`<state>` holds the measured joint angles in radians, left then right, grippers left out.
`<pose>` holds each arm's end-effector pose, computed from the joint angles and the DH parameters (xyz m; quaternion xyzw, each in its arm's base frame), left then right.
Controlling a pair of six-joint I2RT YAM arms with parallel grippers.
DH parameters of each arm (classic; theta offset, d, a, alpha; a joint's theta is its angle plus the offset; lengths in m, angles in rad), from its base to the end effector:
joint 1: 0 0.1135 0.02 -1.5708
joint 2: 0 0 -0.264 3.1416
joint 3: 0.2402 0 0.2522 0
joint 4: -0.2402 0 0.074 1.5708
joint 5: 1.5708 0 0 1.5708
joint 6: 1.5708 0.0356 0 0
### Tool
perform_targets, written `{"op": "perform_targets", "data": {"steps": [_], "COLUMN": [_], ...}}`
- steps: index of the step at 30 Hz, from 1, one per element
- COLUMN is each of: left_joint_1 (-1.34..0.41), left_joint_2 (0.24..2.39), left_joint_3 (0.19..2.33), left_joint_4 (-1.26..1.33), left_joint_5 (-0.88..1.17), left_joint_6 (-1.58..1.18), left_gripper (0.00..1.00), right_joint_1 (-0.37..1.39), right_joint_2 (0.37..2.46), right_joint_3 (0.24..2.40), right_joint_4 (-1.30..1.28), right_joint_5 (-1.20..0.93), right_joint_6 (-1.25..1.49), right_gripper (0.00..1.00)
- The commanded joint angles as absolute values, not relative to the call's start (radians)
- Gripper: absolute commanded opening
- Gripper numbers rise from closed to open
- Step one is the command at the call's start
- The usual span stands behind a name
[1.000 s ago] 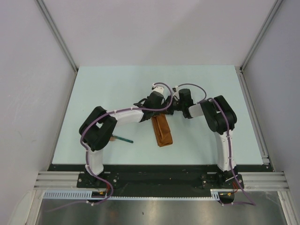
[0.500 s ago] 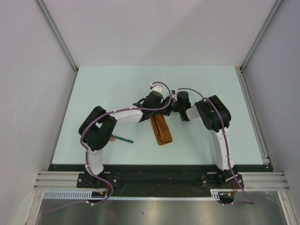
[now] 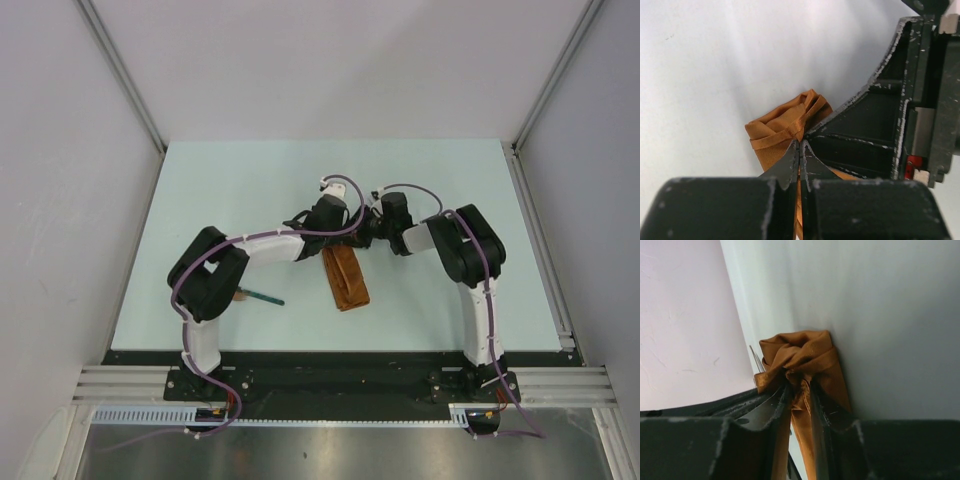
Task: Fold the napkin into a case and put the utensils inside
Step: Grasp the top corner of the smaller rectangle folded napkin from the folded napkin.
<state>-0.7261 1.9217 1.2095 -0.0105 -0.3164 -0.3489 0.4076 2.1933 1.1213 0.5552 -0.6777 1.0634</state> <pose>0.3186 -0.2681 0.1754 0.1051 0.8962 -0.0847 0.4225 0.3880 0.1918 0.0913 0.1043 0.8256 0.5313 0.1590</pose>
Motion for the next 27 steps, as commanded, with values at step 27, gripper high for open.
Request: {"op": "perform_targets", "data": {"steps": [27], "left_joint_1": [-0.721], "left_joint_2": [1.882], "left_joint_3": [1.192], "left_joint_4": [-0.005], "left_joint_5": [-0.268], "left_joint_6": [-0.370], "left_gripper": [0.00], "right_joint_1": [0.354], "right_joint_2": [1.990], "right_joint_3": [0.997], "right_joint_4": [0.549], "right_joint_5": [-0.736], "right_joint_6": [0.942], "right_gripper": [0.46]}}
